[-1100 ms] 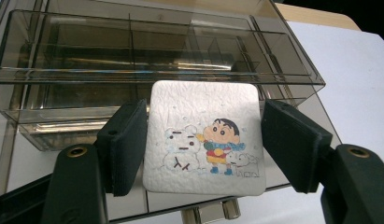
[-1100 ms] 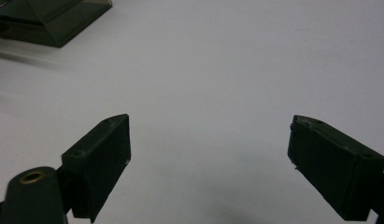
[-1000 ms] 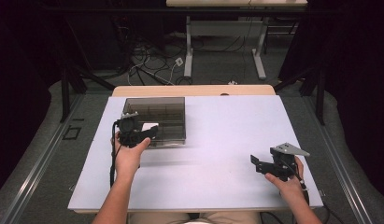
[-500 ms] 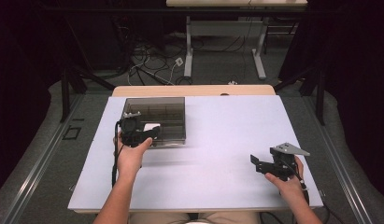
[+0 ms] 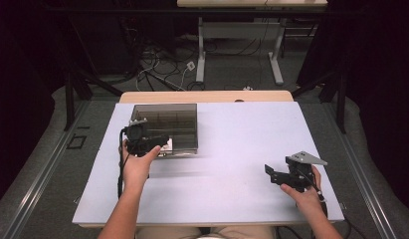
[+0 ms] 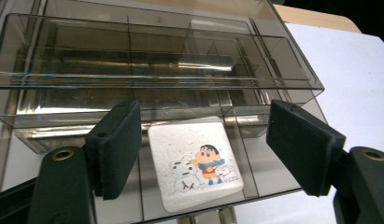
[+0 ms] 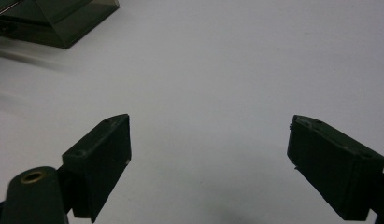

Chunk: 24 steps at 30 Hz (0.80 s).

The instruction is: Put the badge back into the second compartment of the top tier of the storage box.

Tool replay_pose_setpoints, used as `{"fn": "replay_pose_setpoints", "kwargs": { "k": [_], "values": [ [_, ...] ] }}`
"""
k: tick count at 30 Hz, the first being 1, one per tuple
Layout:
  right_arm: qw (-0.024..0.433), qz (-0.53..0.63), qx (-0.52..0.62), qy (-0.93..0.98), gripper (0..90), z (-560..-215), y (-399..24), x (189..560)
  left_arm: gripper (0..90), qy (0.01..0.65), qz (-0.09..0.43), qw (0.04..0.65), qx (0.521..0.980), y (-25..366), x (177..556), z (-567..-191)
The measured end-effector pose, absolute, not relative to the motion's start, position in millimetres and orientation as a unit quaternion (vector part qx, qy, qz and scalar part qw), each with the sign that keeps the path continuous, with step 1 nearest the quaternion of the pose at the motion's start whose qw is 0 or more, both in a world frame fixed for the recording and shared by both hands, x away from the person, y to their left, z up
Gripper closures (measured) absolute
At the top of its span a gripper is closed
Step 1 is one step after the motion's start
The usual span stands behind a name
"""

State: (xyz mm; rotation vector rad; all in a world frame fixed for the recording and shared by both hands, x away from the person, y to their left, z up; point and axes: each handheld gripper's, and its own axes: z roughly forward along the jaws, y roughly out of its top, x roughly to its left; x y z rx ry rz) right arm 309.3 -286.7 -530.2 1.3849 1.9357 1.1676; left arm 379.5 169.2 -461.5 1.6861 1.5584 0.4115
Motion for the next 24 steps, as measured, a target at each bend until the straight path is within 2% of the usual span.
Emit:
{"fn": "replay_pose_setpoints", "kwargs": {
  "k": [16, 24],
  "values": [
    [0.248, 0.428, 0.511, 0.703, 13.5, -530.2, -286.8, 307.7, 16.2, 0.589, 0.185, 0.405, 0.674, 178.4, 371.4, -455.6],
    [0.245, 0.429, 0.513, 0.703, 13.6, -530.2, -286.6, 307.7, 10.4, 0.575, 0.181, 0.419, 0.679, 184.8, 364.5, -453.1]
  ]
}}
